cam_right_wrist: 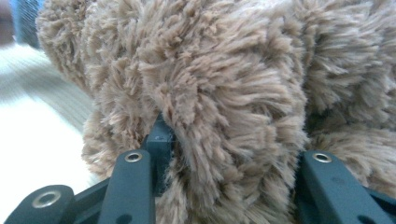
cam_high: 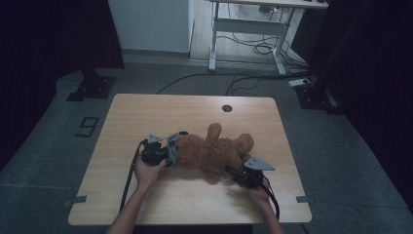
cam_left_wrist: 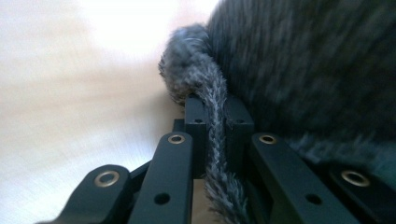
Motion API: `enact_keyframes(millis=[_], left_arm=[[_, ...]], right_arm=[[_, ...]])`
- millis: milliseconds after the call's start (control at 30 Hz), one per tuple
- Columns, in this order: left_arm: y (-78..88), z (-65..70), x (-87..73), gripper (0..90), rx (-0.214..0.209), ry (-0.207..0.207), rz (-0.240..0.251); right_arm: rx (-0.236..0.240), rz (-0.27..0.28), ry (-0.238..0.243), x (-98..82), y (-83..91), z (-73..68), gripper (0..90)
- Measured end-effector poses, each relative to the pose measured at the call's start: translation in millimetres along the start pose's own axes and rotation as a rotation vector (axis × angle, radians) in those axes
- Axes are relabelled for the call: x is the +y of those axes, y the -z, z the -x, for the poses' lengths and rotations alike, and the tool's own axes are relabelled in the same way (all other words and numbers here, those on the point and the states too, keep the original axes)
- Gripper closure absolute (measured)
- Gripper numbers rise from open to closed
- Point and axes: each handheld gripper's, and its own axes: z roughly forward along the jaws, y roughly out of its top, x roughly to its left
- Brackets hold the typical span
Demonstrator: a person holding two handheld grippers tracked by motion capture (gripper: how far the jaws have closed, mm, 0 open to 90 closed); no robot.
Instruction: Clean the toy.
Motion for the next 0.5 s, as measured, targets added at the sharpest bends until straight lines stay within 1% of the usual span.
enact_keyframes(millis=[33,67,100,133,200,233,267,300,367,433,500], left_arm=[[6.1,2.2,8.6,82.4,-0.005,-0.002,0.027],[6.1,2.2,8.6,82.4,-0.005,-0.002,0.027],[15.8,9.7,26.6,82.4,-0.009,-0.023,0.063],[18.7,14.7,35.6,82.2,-0.007,-0.043,0.073],[20.9,25.5,52.5,82.1,-0.005,-0.072,0.098],[20.5,30.8,60.2,82.0,-0.019,-0.073,0.110],[20.5,30.8,60.2,82.0,-0.019,-0.073,0.110],[16.6,43.2,74.5,82.0,-0.048,-0.091,0.132],[9.2,59.4,86.2,82.0,-0.074,-0.127,0.138],[-1.6,77.3,94.2,81.9,-0.086,-0.175,0.124],[-15.0,93.9,97.3,81.7,-0.084,-0.223,0.095]], right_arm=[[-0.002,0.002,0.003,0.5,-0.9,0.7,54.9],[-0.004,0.005,0.005,1.1,-2.0,1.3,54.9],[-0.007,0.005,0.007,2.1,-3.5,2.3,54.9],[-0.009,0.001,0.007,3.1,-4.4,3.0,54.9],[-0.014,-0.002,0.015,6.0,-7.1,4.9,54.8],[-0.015,-0.003,0.015,7.2,-8.5,6.2,54.8],[-0.018,-0.003,0.015,8.3,-9.7,7.7,54.7],[-0.018,-0.003,0.016,9.1,-10.8,8.9,54.7],[-0.018,0.000,0.021,10.0,-12.4,10.3,54.7],[-0.017,0.003,0.023,9.9,-13.1,11.6,54.6],[-0.017,0.004,0.022,9.9,-13.3,11.9,54.5]])
